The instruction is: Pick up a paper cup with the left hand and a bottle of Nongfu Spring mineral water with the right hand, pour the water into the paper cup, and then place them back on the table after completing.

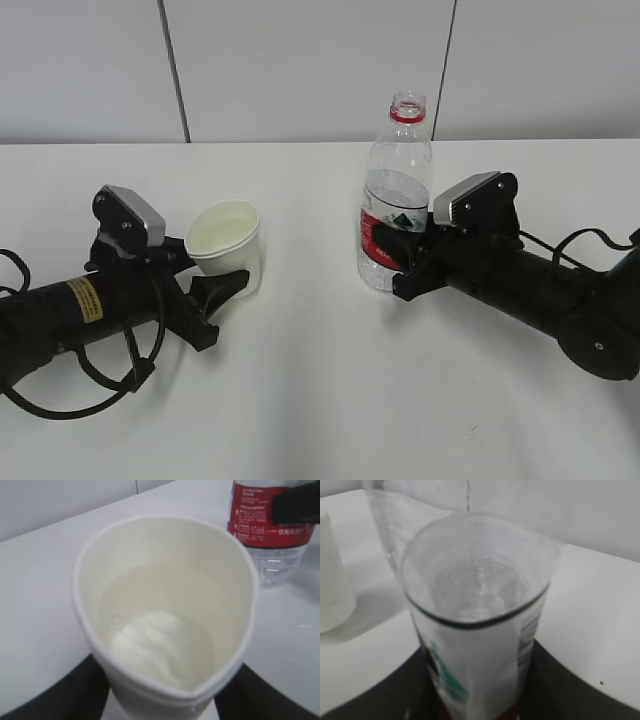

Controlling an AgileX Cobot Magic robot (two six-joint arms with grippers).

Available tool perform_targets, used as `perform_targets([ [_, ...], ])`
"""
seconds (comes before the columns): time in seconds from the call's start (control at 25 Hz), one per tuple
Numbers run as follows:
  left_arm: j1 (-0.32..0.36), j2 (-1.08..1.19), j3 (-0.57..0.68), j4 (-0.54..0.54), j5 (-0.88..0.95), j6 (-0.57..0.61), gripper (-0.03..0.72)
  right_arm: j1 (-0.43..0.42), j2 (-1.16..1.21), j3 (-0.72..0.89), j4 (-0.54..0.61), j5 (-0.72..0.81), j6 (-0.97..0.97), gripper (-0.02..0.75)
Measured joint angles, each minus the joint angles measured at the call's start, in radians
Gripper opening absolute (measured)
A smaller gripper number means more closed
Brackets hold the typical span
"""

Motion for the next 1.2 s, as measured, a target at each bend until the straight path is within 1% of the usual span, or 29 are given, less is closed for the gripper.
perform_targets([
  [0.2, 0.0, 0.014, -0.004, -0.003, -0.001, 0.0, 0.392, 0.0, 0.015, 0.0, -0.03, -0.001, 0.0, 0.29],
  [1.2, 0.0, 0.049, -0.009, -0.007, 0.013, 0.0, 0.392, 0.0, 0.039, -0.003, -0.059, -0.036, 0.0, 0.29],
])
